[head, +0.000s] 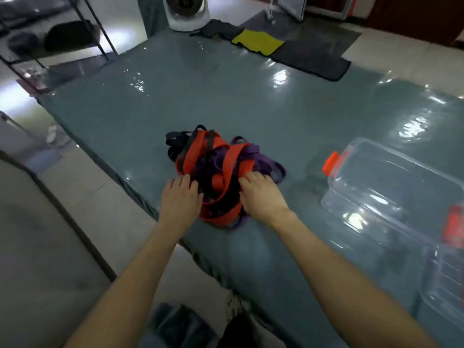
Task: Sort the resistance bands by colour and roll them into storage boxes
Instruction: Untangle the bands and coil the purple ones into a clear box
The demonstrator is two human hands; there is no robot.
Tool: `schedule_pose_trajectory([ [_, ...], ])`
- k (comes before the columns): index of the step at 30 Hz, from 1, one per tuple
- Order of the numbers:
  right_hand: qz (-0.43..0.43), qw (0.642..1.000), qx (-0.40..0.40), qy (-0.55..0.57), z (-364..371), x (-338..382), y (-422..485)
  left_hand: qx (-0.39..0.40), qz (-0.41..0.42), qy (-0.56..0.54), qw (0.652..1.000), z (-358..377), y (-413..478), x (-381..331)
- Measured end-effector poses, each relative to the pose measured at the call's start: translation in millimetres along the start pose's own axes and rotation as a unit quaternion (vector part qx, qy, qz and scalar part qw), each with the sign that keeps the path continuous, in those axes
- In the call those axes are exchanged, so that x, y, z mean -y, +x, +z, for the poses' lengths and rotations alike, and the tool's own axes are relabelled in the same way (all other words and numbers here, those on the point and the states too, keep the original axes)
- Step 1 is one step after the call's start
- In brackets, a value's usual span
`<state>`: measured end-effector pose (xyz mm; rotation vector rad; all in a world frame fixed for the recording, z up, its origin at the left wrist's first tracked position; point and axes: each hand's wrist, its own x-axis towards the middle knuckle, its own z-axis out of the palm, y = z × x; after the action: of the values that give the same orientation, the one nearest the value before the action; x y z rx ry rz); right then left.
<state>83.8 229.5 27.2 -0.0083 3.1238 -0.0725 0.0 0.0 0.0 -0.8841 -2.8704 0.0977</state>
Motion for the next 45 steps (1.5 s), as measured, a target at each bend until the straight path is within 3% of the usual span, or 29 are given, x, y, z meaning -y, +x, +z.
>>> schedule_pose_trajectory([
  [6,0.045,0.982,-0.150,0.105,-13.0,-12.4,79.0,0.006,0.010,0.003,1.000,10.5,37.7,25.3],
  [8,0.081,0.981,-0.113,0.134,-8.7,-29.4,93.5,0.014,0.009,-0.015,1.000,15.1,40.5,22.0],
  [10,0.141,0.972,-0.006,0.186,6.2,-48.8,97.5,0.058,0.004,-0.043,0.997,21.3,37.3,10.2],
  [13,0.210,0.929,0.107,0.285,48.0,-75.6,70.8,0.123,0.007,-0.038,0.992,39.6,23.5,-9.0],
  [16,0.167,0.936,0.110,0.290,78.9,-86.7,26.4,0.080,-0.008,-0.067,0.995,48.7,23.9,-10.1],
  [18,0.139,0.949,0.097,0.266,88.8,-88.4,12.9,0.051,-0.062,-0.150,0.985,39.6,38.6,-3.7],
  [21,0.159,0.938,0.069,0.299,83.1,-87.4,17.9,-0.036,-0.209,-0.279,0.937,-0.5,78.5,20.7],
  [24,0.177,0.931,0.007,0.320,63.0,-87.7,25.5,-0.110,-0.302,-0.404,0.856,-42.8,116.8,51.3],
  [26,0.164,0.939,-0.033,0.300,48.9,-88.3,26.0,-0.101,-0.323,-0.495,0.800,-56.3,135.9,54.9],
  [28,0.157,0.942,-0.062,0.290,37.4,-88.2,25.8,-0.023,-0.301,-0.607,0.736,-59.1,144.4,45.2],
  [29,0.154,0.942,-0.070,0.290,33.0,-88.9,26.0,0.015,-0.259,-0.621,0.739,-55.4,143.6,37.0],
  [31,0.144,0.946,-0.083,0.278,27.6,-87.0,25.2,0.065,-0.151,-0.563,0.810,-37.0,131.8,13.7],
  [33,0.150,0.947,-0.098,0.267,23.5,-80.2,24.5,0.133,-0.050,-0.420,0.896,-12.3,109.2,-12.9],
  [35,0.159,0.946,-0.110,0.261,14.5,-72.1,23.1,0.192,0.026,-0.274,0.942,8.2,86.3,-37.0],
  [38,0.158,0.954,-0.093,0.238,-10.3,-58.4,25.6,0.162,0.052,-0.237,0.957,5.2,81.2,-38.6],
  [45,0.148,0.955,-0.180,0.184,-159.5,-27.0,80.3,-0.088,0.121,-0.390,0.909,-128.7,192.7,48.2],
])
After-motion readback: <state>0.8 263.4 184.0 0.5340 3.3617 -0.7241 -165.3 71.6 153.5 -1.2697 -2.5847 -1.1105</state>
